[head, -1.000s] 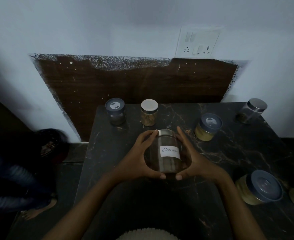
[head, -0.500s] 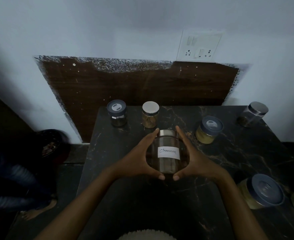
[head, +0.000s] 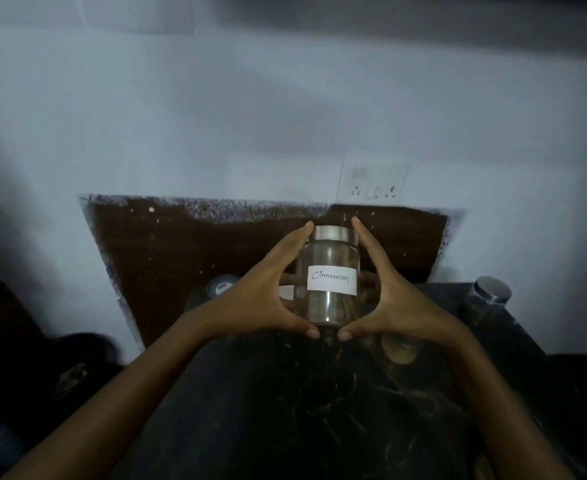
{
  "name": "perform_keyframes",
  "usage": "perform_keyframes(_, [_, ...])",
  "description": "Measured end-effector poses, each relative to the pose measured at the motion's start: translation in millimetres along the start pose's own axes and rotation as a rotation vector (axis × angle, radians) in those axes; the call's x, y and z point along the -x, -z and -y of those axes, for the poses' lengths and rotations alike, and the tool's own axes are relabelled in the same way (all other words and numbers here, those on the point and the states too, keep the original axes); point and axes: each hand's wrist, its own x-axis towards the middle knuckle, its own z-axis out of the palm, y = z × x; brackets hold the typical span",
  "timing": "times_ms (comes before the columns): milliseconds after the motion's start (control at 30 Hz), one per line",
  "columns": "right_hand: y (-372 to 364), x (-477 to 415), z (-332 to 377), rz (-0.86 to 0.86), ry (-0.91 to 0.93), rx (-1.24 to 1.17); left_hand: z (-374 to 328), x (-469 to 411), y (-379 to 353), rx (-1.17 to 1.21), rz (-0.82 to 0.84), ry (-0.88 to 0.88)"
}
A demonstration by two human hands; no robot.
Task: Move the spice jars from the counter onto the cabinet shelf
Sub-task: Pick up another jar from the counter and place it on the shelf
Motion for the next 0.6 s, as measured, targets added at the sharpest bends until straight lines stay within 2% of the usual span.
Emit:
perform_keyframes(233, [52, -33, 63, -0.151, 0.208, 0.192, -55, -42, 54, -0.198, -0.109, -0.196])
perform_keyframes(600, [120, -74, 149, -0.273, 0.441, 0.375, -132, -103, 125, -0.409, -0.21, -0.417])
